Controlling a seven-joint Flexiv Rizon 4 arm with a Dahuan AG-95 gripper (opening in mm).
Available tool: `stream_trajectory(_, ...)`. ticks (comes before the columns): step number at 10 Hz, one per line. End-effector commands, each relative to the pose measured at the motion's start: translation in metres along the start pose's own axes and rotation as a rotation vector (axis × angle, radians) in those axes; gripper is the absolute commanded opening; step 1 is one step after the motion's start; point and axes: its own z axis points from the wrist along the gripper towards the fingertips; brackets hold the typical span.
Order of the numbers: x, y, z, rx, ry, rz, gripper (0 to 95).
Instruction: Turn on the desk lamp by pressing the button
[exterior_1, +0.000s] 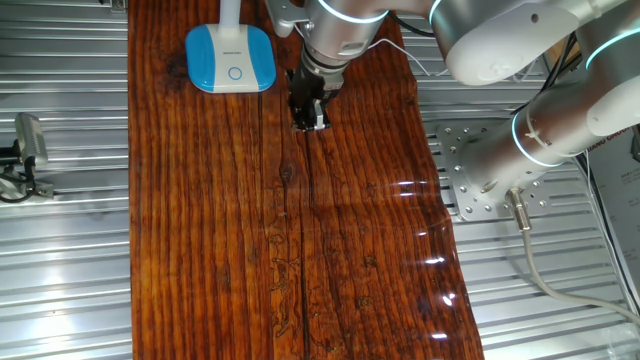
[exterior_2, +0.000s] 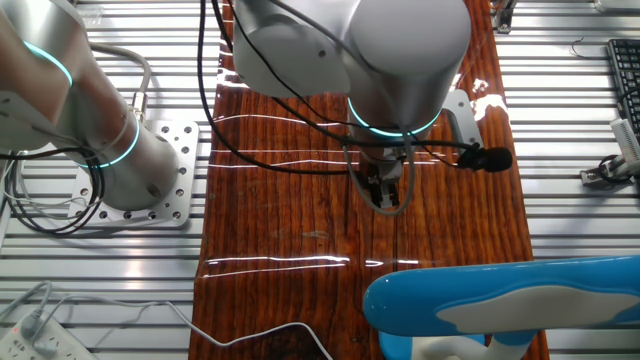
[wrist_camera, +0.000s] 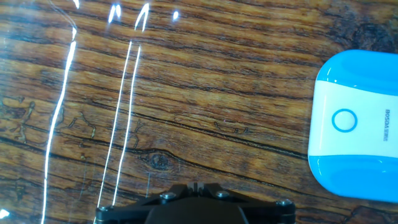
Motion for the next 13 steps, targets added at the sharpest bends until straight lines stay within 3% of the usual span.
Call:
stream_trajectory(1,0.0002,0.0000,-0.0003,0.005,0.002,0.000,0.0)
stream_trajectory(13,-0.0001,0.0000,-0.0003,0.015,0.003,-0.011,0.0)
